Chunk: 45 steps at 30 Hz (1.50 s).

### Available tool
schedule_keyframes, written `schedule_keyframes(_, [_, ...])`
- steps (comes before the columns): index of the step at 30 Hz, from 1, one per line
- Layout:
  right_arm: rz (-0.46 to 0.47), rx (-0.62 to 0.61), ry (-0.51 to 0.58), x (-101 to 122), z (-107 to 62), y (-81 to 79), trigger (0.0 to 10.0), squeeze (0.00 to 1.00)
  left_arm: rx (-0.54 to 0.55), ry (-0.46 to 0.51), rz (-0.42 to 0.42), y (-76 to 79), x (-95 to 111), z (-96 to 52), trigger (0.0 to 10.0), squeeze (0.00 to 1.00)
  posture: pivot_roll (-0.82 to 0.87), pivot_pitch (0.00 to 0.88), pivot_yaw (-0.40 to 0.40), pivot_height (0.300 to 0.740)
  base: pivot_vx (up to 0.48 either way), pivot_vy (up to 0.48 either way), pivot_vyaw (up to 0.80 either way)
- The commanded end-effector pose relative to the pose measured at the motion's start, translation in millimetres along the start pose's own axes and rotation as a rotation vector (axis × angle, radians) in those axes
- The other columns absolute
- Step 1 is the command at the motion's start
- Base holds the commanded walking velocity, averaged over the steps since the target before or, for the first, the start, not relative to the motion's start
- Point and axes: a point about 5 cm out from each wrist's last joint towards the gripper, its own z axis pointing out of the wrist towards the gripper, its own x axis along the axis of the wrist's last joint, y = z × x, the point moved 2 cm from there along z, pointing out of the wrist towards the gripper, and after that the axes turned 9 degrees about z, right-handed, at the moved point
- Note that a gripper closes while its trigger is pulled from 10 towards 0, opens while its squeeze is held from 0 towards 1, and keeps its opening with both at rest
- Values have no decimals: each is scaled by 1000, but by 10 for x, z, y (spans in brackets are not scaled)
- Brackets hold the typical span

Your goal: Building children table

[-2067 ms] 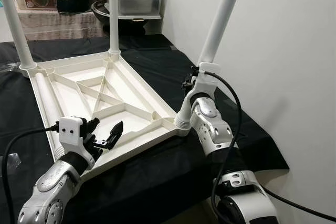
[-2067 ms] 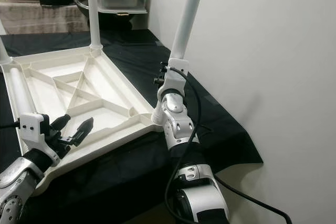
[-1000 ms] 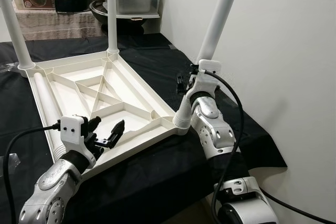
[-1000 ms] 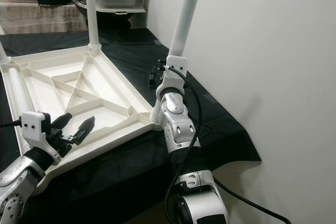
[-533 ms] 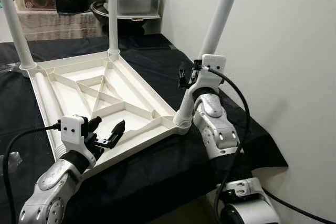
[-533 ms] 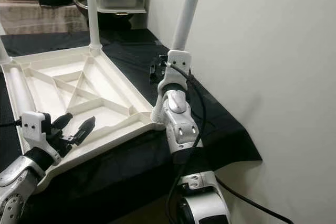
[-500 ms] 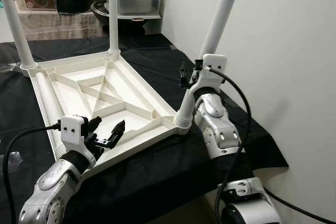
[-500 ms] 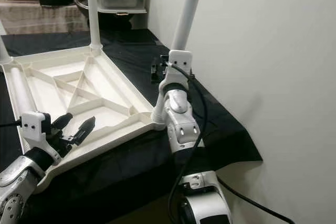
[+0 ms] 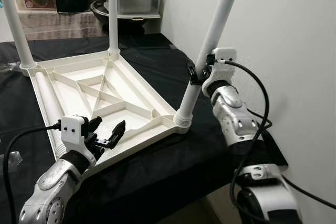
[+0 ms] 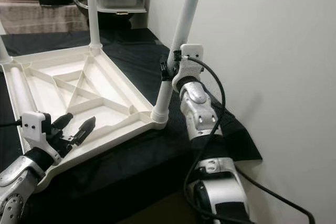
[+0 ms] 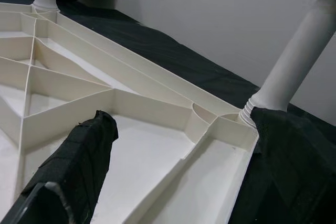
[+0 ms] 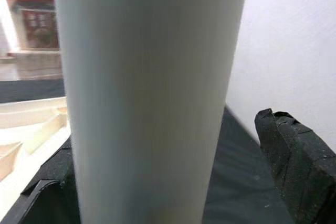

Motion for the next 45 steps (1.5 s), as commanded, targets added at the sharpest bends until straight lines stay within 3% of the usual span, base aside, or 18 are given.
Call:
schedule_keyframes(1, [29,19,-25,18,23,54,10000,0,-14,-24,-14,25,-67,0,10000,0,29,0,-124,740,0,0,0])
schedule_keyframes(12, [120,184,-64,88,99,140,10000,0,-20,-25,-16,35,-69,-4,10000,0,33,0,-127,740,0,0,0])
schedule_keyframes(20, [119,274,-66,143,118,186,10000,0,-19,-24,-13,26,-61,-10,10000,0,42,0,-133,740,0,0,0])
schedule_keyframes(27, [80,396,-82,134,128,134,10000,0,-23,-23,-16,36,-62,-9,10000,0,44,0,-135,740,0,0,0])
schedule_keyframes(38, [53,453,-106,87,160,75,10000,0,-26,-22,-17,44,-61,-12,10000,0,49,0,-139,740,0,0,0])
schedule_keyframes(45, [25,489,-123,91,153,119,10000,0,-25,-26,-20,49,-75,-22,10000,0,57,0,-144,740,0,0,0])
